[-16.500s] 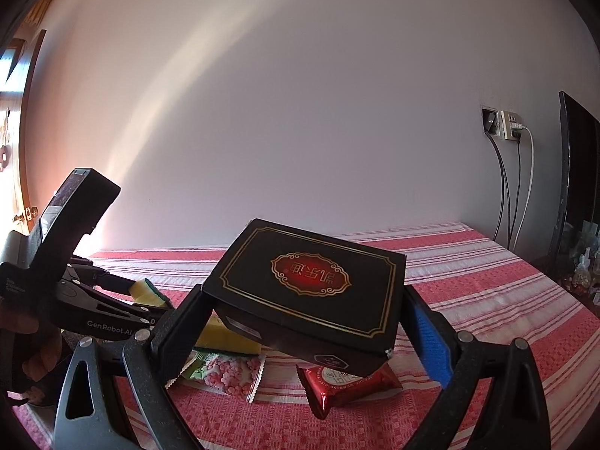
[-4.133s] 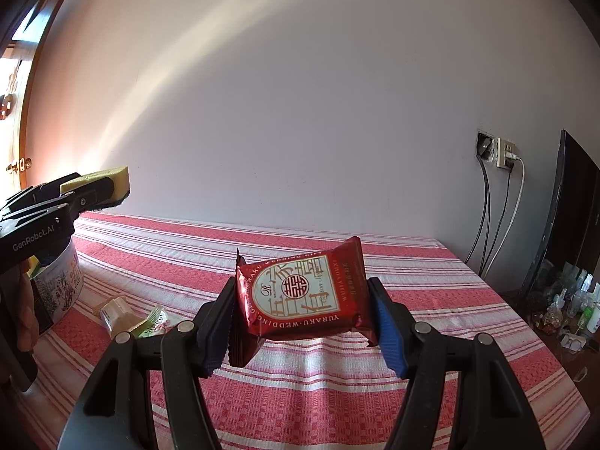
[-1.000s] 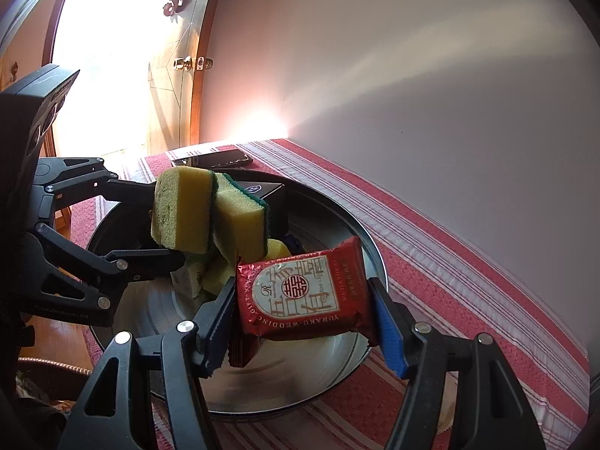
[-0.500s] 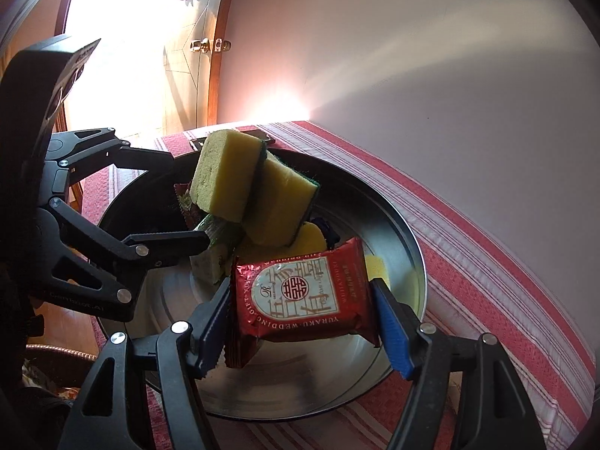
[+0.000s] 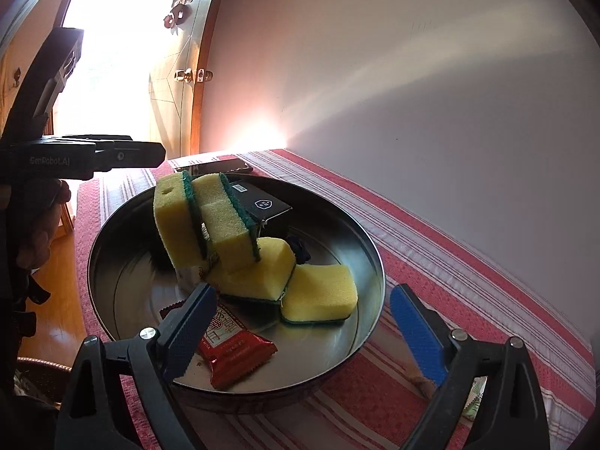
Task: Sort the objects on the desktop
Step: 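Open both grippers to drop the sponge and red packet into the tin, then move both grippers back to the cream pastry and green candy packet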
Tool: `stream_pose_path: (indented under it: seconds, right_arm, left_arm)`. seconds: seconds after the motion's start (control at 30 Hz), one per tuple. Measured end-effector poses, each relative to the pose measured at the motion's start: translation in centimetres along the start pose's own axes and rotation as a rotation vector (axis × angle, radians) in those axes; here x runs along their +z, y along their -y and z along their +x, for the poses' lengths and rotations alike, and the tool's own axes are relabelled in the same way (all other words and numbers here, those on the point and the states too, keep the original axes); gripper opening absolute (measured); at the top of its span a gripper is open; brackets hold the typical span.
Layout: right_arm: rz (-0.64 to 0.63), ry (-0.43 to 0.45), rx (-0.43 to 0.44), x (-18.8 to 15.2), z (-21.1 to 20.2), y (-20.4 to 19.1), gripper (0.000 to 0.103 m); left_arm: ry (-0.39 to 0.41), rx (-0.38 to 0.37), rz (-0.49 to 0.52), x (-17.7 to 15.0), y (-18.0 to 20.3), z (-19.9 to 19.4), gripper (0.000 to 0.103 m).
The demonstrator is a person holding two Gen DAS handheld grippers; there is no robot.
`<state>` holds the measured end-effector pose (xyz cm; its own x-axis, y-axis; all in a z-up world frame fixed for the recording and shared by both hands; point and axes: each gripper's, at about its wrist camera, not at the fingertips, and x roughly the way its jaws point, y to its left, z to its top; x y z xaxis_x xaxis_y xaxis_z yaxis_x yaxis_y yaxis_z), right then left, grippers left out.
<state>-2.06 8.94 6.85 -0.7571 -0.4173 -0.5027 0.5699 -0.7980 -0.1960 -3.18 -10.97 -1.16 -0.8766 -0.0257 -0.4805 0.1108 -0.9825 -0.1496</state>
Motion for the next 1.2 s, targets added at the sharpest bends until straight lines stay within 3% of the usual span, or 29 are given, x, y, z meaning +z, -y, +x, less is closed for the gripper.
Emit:
stream_pose_path:
  seconds: [0.23,0.37,0.47,0.57,0.67,0.73,0.83,0.93,1.1,1.2]
  right_arm:
    - [0.127,0.047,-0.066,-1.5,-2.7,5.2,0.095]
    - [0.197,0.053,-0.112,-2.5,-3.7,8.4,0.095]
    - [0.218,0.057,-0.152,-3.7,-4.9,10.6,0.095]
    - [0.253,0.045,-0.219,-4.8,-5.8,13.4,0.095]
    - [0.306,0.040,-0.244,-6.0,-6.7,16.0,0.096]
    - [0.308,0.028,-0.263,-6.6,-6.9,16.9,0.098]
    - [0.264,-0.032,-0.240,-7.4,-6.0,17.7,0.099]
    - [0.194,-0.100,-0.210,-8.3,-4.7,17.9,0.099]
    - [0.059,-0.177,-0.150,-8.8,-2.8,18.0,0.099]
    - [0.035,-0.188,-0.100,-8.5,-2.0,18.6,0.099]
  left_arm:
    - [0.080,-0.030,0.006,-0.1,1.4,-1.8,0.103]
    - [0.011,-0.051,0.025,-0.9,3.2,-0.3,0.103]
    - [0.006,-0.055,0.045,-1.3,4.3,0.0,0.103]
    - [-0.035,0.016,0.092,-1.8,5.1,1.0,0.103]
    - [-0.051,0.024,0.078,-1.7,4.8,0.8,0.103]
    - [-0.030,0.110,0.110,-1.4,4.9,0.1,0.103]
    - [-0.011,0.236,0.136,-0.9,4.4,-0.8,0.103]
    - [0.006,0.280,0.116,-0.3,3.4,-1.9,0.103]
    - [0.060,0.193,0.086,0.2,4.6,-3.7,0.103]
    - [0.077,0.152,0.161,0.0,7.1,-3.8,0.103]
